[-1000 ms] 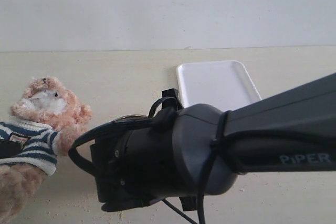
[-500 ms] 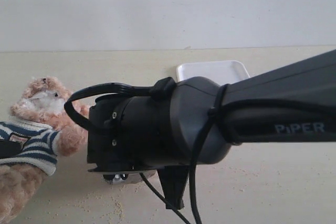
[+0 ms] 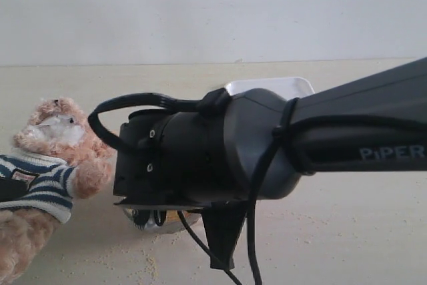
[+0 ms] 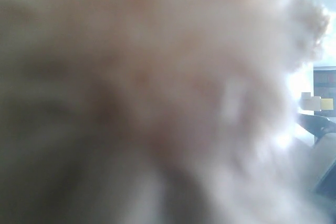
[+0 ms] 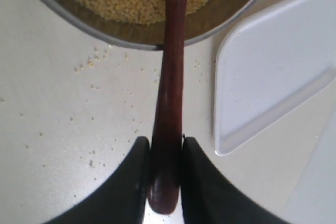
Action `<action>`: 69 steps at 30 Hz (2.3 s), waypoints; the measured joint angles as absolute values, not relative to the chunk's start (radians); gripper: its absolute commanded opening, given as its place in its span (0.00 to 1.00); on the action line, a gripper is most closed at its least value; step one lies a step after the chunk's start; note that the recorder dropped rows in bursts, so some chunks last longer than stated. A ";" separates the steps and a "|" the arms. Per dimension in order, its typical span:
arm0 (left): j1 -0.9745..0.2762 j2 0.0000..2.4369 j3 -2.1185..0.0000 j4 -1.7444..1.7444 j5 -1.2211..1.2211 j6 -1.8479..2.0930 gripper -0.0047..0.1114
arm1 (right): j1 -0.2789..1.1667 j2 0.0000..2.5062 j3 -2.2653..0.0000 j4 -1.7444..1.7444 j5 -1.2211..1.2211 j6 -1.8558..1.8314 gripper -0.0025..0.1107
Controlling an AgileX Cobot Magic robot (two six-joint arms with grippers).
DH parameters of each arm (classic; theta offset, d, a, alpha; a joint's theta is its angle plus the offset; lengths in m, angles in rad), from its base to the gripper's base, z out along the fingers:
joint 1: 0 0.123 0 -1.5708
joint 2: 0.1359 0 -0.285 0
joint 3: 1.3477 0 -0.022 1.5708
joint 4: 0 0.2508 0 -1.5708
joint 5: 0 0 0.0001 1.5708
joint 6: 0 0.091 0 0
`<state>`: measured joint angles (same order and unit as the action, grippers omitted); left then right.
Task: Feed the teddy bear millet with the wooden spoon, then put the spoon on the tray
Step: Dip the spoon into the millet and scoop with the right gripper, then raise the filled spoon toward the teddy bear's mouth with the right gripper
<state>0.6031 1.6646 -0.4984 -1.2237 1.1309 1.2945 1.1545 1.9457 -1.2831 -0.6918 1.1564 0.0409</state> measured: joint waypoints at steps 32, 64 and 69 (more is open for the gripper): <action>0.603 1.665 -0.498 -1.224 1.131 1.294 0.08 | 0.920 1.801 -1.334 -0.146 1.182 -0.199 0.02; 0.603 1.665 -0.498 -1.224 1.131 1.294 0.08 | 1.037 1.980 -1.883 -0.184 1.221 -0.251 0.02; 0.603 1.665 -0.498 -1.224 1.131 1.294 0.08 | 1.045 2.027 -1.911 -0.186 1.221 -0.254 0.02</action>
